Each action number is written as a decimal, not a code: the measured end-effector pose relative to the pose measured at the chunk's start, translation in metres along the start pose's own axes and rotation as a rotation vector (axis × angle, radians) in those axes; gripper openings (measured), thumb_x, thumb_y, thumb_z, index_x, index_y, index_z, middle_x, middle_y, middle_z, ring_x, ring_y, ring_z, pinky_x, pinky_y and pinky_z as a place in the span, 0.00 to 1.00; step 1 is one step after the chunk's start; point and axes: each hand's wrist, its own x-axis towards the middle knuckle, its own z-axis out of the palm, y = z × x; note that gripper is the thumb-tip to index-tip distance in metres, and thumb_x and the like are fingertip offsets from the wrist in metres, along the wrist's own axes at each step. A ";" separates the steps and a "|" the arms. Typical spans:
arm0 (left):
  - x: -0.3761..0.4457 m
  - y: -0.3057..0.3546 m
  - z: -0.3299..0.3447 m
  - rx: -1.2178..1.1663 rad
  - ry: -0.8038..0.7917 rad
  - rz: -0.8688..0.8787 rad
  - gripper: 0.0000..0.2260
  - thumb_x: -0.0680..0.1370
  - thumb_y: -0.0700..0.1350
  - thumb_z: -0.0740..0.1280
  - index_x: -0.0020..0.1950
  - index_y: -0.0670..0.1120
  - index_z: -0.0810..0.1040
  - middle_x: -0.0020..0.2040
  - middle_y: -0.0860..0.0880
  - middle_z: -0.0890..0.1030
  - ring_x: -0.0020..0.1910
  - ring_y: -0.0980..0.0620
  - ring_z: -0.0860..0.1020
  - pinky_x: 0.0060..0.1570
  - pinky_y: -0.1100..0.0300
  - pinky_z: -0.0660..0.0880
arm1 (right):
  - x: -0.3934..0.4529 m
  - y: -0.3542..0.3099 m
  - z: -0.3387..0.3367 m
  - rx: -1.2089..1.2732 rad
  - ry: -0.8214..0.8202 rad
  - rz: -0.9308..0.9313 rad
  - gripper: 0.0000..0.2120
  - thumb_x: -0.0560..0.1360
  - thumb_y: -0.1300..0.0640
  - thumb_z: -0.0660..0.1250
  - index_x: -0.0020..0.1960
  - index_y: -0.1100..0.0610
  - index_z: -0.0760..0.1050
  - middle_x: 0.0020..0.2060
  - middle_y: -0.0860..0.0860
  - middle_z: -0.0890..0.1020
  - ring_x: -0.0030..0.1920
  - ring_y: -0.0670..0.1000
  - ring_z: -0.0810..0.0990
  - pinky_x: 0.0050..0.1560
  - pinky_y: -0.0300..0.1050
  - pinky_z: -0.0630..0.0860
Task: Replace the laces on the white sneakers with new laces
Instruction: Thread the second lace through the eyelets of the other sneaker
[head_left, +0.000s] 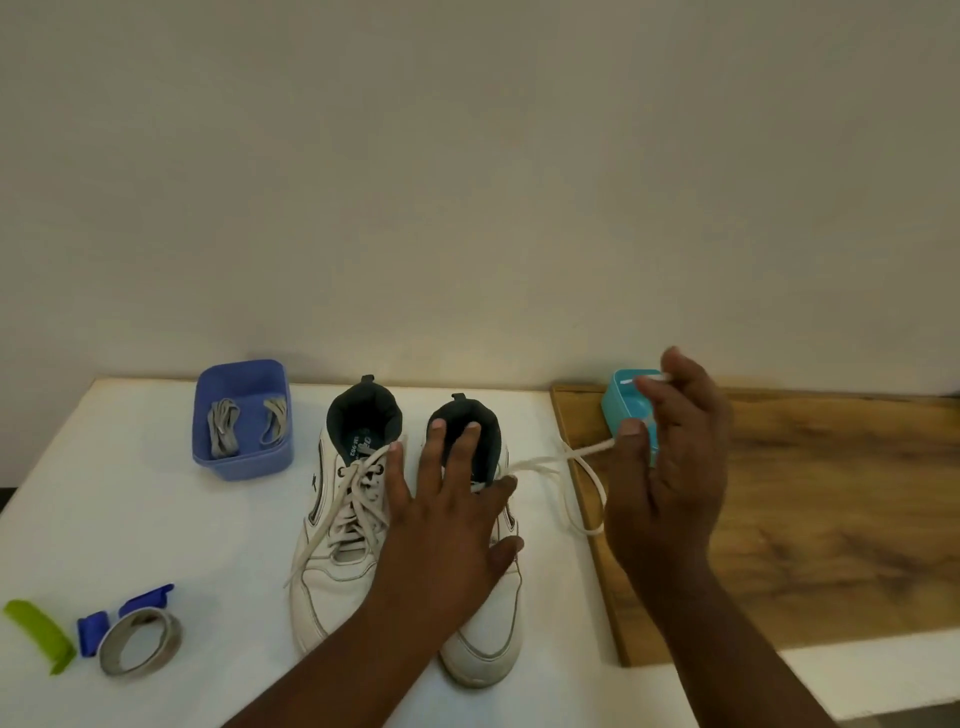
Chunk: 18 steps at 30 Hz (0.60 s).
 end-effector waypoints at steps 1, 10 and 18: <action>-0.001 -0.001 0.002 0.000 0.000 -0.015 0.25 0.71 0.68 0.67 0.66 0.62 0.76 0.80 0.44 0.59 0.80 0.37 0.50 0.72 0.29 0.50 | -0.005 -0.003 0.004 -0.006 -0.045 -0.051 0.16 0.78 0.70 0.62 0.64 0.62 0.74 0.71 0.62 0.71 0.74 0.58 0.69 0.67 0.61 0.75; -0.003 0.013 0.001 0.045 0.007 -0.042 0.07 0.72 0.56 0.73 0.48 0.57 0.82 0.73 0.45 0.70 0.79 0.37 0.55 0.71 0.28 0.52 | -0.002 -0.009 -0.001 -0.014 0.052 -0.221 0.18 0.77 0.72 0.61 0.66 0.63 0.70 0.70 0.65 0.68 0.75 0.70 0.64 0.75 0.61 0.65; -0.001 0.012 -0.001 -0.021 0.108 -0.040 0.17 0.79 0.63 0.58 0.47 0.53 0.81 0.60 0.50 0.75 0.73 0.44 0.65 0.73 0.34 0.53 | -0.014 0.014 0.008 -0.209 -0.594 0.203 0.20 0.84 0.56 0.61 0.76 0.47 0.68 0.80 0.47 0.62 0.76 0.39 0.60 0.70 0.31 0.62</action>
